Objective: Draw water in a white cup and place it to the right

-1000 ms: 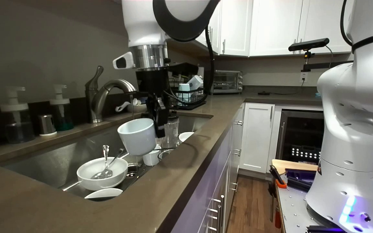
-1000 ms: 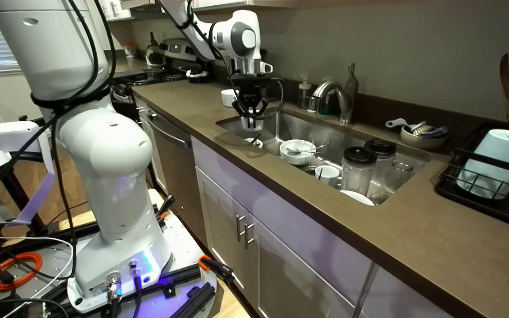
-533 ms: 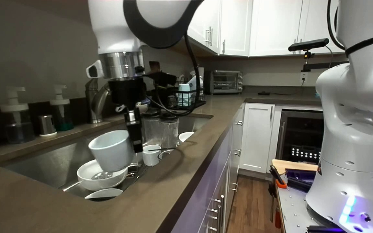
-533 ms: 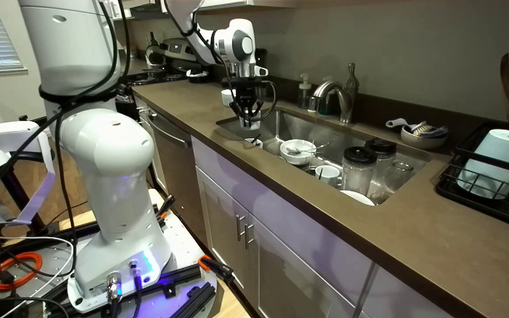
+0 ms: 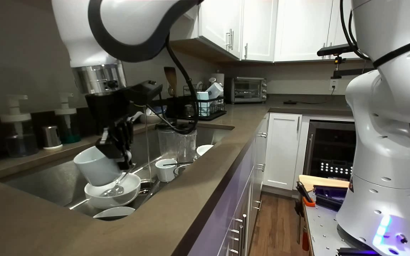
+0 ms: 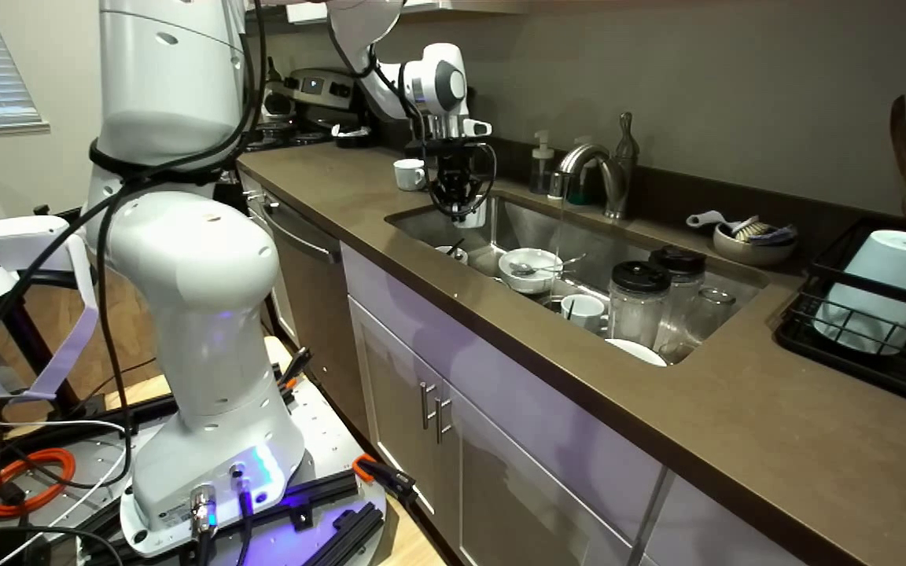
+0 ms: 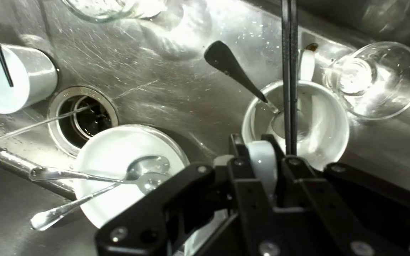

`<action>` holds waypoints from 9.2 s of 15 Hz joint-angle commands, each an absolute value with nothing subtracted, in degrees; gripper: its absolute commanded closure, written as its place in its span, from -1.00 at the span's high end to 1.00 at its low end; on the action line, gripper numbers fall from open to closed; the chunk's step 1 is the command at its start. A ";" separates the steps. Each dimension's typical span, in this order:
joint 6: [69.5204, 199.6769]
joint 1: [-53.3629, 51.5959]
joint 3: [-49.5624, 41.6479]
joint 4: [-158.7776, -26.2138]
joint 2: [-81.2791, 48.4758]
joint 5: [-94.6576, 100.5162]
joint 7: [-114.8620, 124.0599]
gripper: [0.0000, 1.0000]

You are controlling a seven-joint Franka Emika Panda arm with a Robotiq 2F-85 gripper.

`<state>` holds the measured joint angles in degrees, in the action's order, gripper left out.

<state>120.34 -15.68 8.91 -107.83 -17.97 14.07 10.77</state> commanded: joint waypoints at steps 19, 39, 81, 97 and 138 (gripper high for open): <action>138.61 -4.40 -0.56 -129.83 -4.11 14.63 18.66 -0.92; 140.51 -4.41 -2.33 -118.65 -13.60 15.04 16.90 -0.92; 139.54 -4.62 -2.39 -119.15 -13.87 14.01 16.99 -0.69; 139.54 -4.62 -2.39 -119.15 -13.90 14.01 16.99 -0.69; 124.58 9.81 -11.46 -125.92 1.87 14.13 17.99 -0.92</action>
<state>123.86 7.97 -10.77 -125.83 0.84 14.44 17.12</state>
